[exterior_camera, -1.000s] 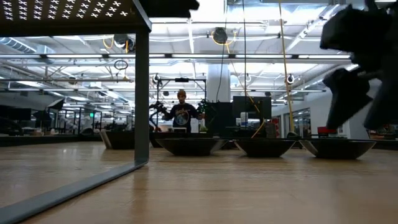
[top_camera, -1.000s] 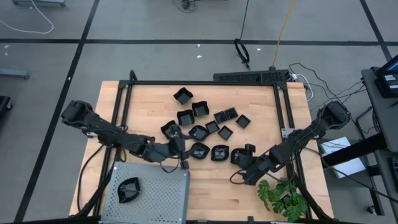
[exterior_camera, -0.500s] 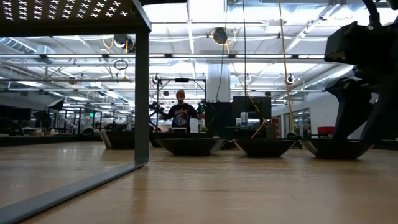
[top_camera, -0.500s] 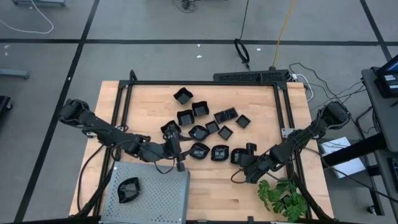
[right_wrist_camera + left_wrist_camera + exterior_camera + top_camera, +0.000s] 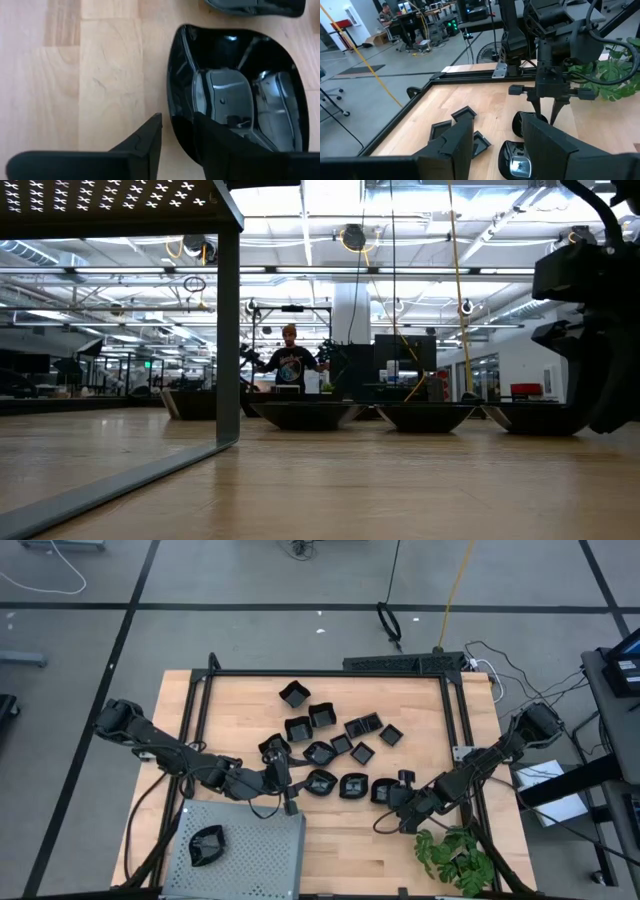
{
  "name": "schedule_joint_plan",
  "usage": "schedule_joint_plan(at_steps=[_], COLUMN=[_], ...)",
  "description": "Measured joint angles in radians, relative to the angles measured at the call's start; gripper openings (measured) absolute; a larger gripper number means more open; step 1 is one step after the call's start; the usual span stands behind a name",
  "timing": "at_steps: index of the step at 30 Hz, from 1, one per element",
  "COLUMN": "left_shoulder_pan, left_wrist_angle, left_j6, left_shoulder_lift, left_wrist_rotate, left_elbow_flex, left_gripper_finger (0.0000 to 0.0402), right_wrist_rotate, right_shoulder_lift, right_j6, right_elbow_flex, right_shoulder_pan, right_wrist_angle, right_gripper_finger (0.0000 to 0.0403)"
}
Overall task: Pick & Place Mini shaped plates
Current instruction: Stack the leaf-shaped plate on top of the other leaf-shaped plate on the shelf
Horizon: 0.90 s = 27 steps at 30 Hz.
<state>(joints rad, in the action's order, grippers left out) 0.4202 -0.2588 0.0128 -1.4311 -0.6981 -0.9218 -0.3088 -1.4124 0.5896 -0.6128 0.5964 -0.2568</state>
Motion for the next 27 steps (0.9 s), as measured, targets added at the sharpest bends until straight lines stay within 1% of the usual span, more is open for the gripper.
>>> schedule_joint_plan(at_steps=[5,12,16,19,24,27], left_shoulder_pan=[0.0,0.0,0.0,0.0,0.0,0.0], left_wrist_angle=[0.0,0.0,0.0,0.001,0.001,-0.011], left_j6=[0.004,0.003,0.0,-0.016,-0.019,-0.02], left_shoulder_lift=[0.0,0.0,0.0,0.0,0.0,0.0], left_wrist_rotate=[0.0,0.0,0.001,0.001,0.007,0.073], left_elbow_flex=[0.0,0.0,0.0,0.0,0.0,0.0], left_gripper_finger=[0.017,0.017,0.017,0.017,0.017,0.017], right_wrist_rotate=[0.0,0.002,-0.001,0.0,0.001,0.002], right_shoulder_lift=[0.0,0.0,0.0,0.0,0.0,0.0], right_j6=[-0.004,-0.12,-0.141,-0.199,-0.354,-0.455], right_elbow_flex=[0.0,0.0,0.0,0.0,0.0,0.0], right_shoulder_pan=[0.0,0.0,0.0,0.0,0.0,0.0], right_wrist_angle=[0.024,0.068,0.068,0.086,0.259,0.379], right_gripper_finger=[0.0069,0.0008,0.0006,0.0002,0.0001,0.0001])
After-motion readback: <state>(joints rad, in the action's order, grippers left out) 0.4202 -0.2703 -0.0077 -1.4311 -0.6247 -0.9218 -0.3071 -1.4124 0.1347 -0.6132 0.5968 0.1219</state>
